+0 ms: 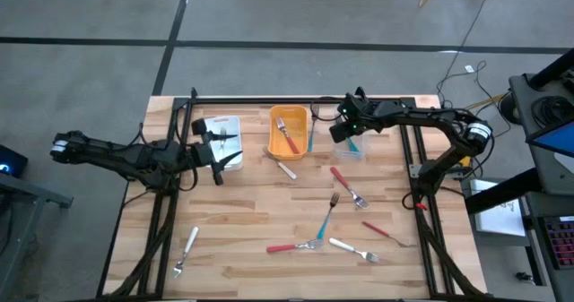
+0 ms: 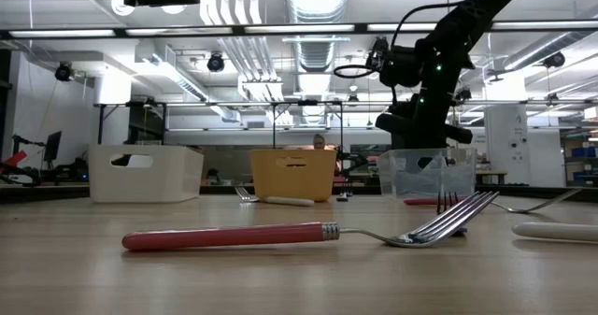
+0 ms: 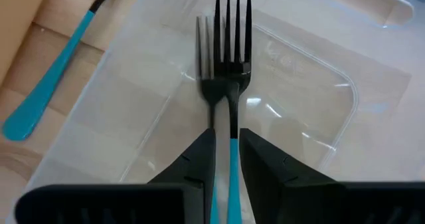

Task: Sort silverware by color (type)
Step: Put the white fork into the white bin

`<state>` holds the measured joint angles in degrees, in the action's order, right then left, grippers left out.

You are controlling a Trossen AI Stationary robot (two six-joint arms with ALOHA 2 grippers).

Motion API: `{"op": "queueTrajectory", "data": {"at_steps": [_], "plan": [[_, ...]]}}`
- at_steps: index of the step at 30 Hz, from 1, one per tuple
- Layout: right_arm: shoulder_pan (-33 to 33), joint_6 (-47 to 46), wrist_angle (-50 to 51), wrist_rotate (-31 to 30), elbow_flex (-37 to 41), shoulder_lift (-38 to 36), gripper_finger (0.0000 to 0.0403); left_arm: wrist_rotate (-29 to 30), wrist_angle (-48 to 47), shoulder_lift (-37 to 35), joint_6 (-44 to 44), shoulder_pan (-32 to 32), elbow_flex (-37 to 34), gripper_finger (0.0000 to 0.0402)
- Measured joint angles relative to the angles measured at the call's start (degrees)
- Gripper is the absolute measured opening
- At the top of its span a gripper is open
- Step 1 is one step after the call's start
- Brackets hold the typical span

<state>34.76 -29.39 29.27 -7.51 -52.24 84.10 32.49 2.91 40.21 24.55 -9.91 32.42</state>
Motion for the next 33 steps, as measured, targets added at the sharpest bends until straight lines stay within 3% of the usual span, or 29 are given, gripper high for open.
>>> {"op": "queueTrajectory", "data": {"at_steps": [12,19,24,33], "plan": [[-7.0,2.2,-2.8,-0.8,0.1,-8.8,0.0052,-0.1,0.0,0.0,-2.0,0.0,0.0,0.0201],[-18.0,3.3,-15.9,-10.6,4.6,-11.7,0.0052,-0.2,-0.2,0.0,-7.0,0.0,0.0,0.0201],[-24.0,3.2,-24.8,-13.5,7.4,-11.7,0.0052,-0.8,-1.5,0.1,-20.0,0.0,0.0,0.0201],[-29.5,12.8,-33.1,-13.5,6.5,-11.8,0.0052,-14.1,-14.8,6.2,-54.1,-0.9,-0.1,0.0201]]}}
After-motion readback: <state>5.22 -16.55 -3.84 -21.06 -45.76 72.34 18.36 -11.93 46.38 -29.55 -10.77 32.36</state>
